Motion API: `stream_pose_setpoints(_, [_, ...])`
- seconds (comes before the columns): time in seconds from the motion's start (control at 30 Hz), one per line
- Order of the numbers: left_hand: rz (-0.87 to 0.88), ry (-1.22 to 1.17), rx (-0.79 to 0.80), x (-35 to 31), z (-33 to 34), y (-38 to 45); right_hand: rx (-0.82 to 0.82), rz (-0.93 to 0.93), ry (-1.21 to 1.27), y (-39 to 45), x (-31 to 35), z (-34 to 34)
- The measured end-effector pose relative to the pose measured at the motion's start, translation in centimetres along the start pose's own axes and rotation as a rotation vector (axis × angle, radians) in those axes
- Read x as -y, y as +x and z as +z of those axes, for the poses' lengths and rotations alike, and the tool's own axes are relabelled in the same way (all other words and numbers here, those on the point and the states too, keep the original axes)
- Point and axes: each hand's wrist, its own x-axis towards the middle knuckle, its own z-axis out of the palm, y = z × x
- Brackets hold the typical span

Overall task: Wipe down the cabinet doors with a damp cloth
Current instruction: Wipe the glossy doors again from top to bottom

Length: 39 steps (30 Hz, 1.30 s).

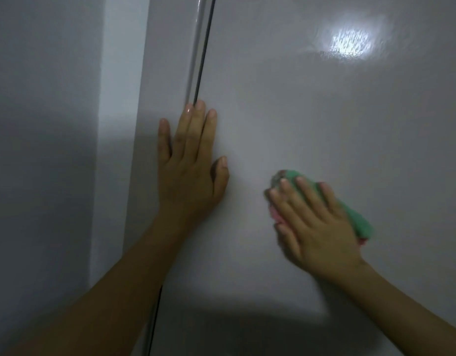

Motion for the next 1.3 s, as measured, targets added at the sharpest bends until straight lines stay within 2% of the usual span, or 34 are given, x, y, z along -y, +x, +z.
stream_pose_setpoints(0.07, [-0.020,0.033,0.016,-0.3,0.2,-0.2,-0.035,0.135,-0.017,0.5,-1.1,-0.3])
stream_pose_setpoints(0.17, [-0.046,0.061,0.018,-0.4,0.5,-0.5,-0.080,0.384,0.010,3.5,1.6,0.2])
stream_pose_setpoints(0.2, [-0.043,0.063,0.014,-0.4,0.5,-0.5,-0.080,0.370,0.029,3.8,2.9,0.5])
stream_pose_setpoints(0.27, [-0.033,0.067,0.011,-0.4,0.4,-0.5,-0.038,0.163,0.050,2.9,3.7,1.1])
stream_pose_setpoints(0.33, [-0.024,0.063,0.017,-0.5,0.3,-0.5,0.000,-0.029,0.031,0.9,1.5,0.5])
stream_pose_setpoints(0.37, [-0.022,0.067,0.025,-0.5,0.3,-0.5,-0.001,-0.032,0.014,0.2,0.1,0.1])
stream_pose_setpoints(0.4, [-0.025,0.073,0.037,-0.4,0.2,-0.5,-0.012,0.022,-0.004,-0.1,-1.2,-0.3])
stream_pose_setpoints(0.47, [-0.036,0.087,0.045,-0.5,0.2,-0.5,-0.064,0.251,-0.042,1.0,-2.9,-0.8])
stream_pose_setpoints(0.53, [-0.041,0.090,0.050,-0.8,0.2,-0.6,-0.110,0.538,-0.037,3.0,-1.8,-0.5])
stream_pose_setpoints(0.57, [-0.038,0.083,0.056,-0.8,0.2,-0.6,-0.111,0.611,-0.006,3.9,-0.1,-0.2])
stream_pose_setpoints(0.6, [-0.044,0.075,0.062,-0.8,0.1,-0.7,-0.096,0.570,0.033,4.1,1.8,0.2])
stream_pose_setpoints(0.7, [-0.044,0.059,0.070,-0.6,0.1,-1.0,0.044,0.025,0.065,0.7,5.7,1.6])
stream_pose_setpoints(0.73, [-0.046,0.038,0.075,-0.7,-0.1,-1.2,0.086,-0.088,0.046,-1.1,4.9,1.5])
stream_pose_setpoints(0.77, [-0.052,0.009,0.084,-0.7,-0.4,-1.6,0.094,-0.104,0.050,-2.6,3.7,1.1])
stream_pose_setpoints(0.83, [-0.081,-0.059,0.107,-1.1,-0.8,-2.3,0.060,0.052,0.029,-4.7,0.3,0.3])
stream_pose_setpoints(0.93, [-0.134,-0.138,0.178,-3.6,-1.5,-4.3,-0.023,0.469,-0.032,-3.8,-4.2,-1.2])
stream_pose_setpoints(1.0, [-0.150,-0.196,0.215,-6.6,-1.3,-5.1,-0.102,0.745,-0.023,-1.5,-3.1,-0.9])
stream_pose_setpoints(1.03, [-0.169,-0.214,0.221,-8.1,-1.2,-5.3,-0.101,0.768,-0.007,-0.9,-1.8,-0.6])
stream_pose_setpoints(1.07, [-0.202,-0.231,0.221,-9.4,-1.2,-5.4,-0.067,0.673,0.010,-1.2,-0.5,-0.3])
stream_pose_setpoints(1.17, [-0.257,-0.315,0.238,-12.0,-1.7,-5.5,0.056,0.147,-0.011,-6.4,-1.1,0.0])
stream_pose_setpoints(1.23, [-0.256,-0.364,0.265,-13.5,-2.2,-6.2,0.037,0.132,-0.025,-10.1,-5.1,-1.3])
stream_pose_setpoints(1.3, [-0.253,-0.381,0.279,-15.2,-2.3,-6.9,0.023,0.320,-0.060,-12.2,-9.6,-2.5])
